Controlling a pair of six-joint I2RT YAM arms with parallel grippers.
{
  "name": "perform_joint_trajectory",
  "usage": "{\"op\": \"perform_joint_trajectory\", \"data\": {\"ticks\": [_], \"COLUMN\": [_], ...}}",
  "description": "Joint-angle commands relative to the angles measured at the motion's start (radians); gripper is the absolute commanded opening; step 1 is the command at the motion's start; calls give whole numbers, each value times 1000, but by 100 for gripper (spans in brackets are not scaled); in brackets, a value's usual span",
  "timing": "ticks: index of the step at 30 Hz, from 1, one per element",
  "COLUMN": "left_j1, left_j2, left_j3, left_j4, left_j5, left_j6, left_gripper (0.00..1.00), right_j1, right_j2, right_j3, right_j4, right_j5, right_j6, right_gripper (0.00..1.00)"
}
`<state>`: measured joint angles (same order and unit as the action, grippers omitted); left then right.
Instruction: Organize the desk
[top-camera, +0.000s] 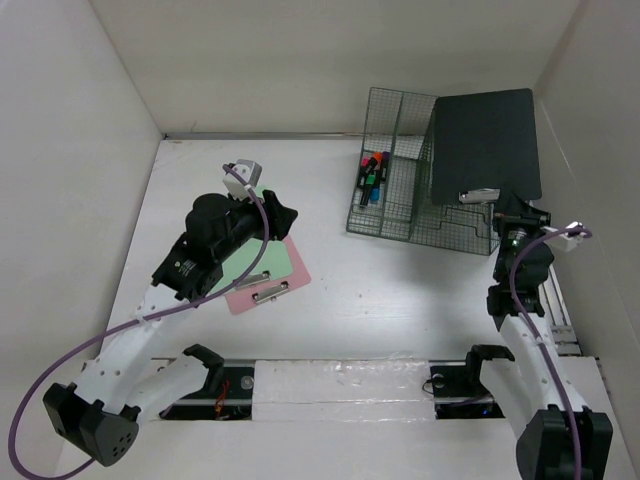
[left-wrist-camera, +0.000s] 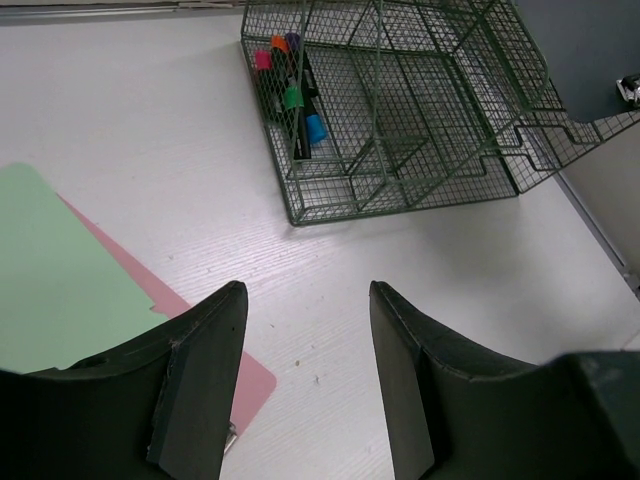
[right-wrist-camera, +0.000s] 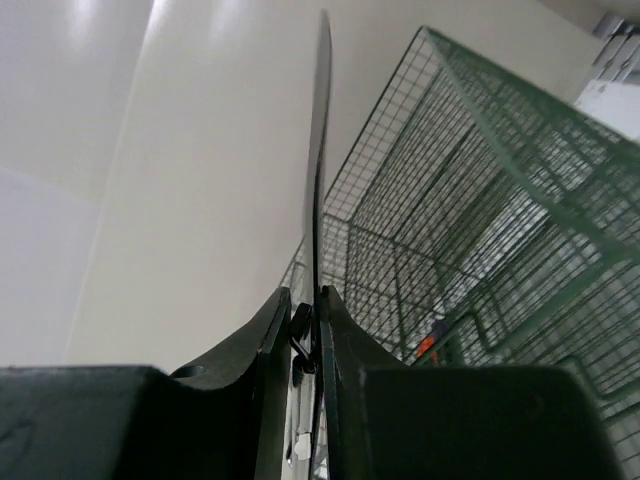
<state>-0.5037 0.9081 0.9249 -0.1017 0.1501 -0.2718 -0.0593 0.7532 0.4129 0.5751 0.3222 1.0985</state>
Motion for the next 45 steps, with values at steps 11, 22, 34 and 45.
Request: {"op": "perform_joint_trajectory", "data": {"ticks": [11,22,34,45], "left_j1": [-4,-4,-4,-4], "left_j2": [8,2,2,8], "left_j3": [15,12,11,15], "left_j4": [27,36,40,37], "left_j5": [34,29,55,66], "left_j6": [-1,0,-6,-4], "left_gripper": [47,47,47,47], "right_j1": [-80,-100,-100,-100], "right_j2": [84,158,121,-35], "right_j3": [-20,52,164,66], "right_j4": [66,-27,-339,-540], "right_j5": [-109,-210,-178,-97], "right_j6": [26,0,-198,-344], "right_gripper": [0,8,95,95]}}
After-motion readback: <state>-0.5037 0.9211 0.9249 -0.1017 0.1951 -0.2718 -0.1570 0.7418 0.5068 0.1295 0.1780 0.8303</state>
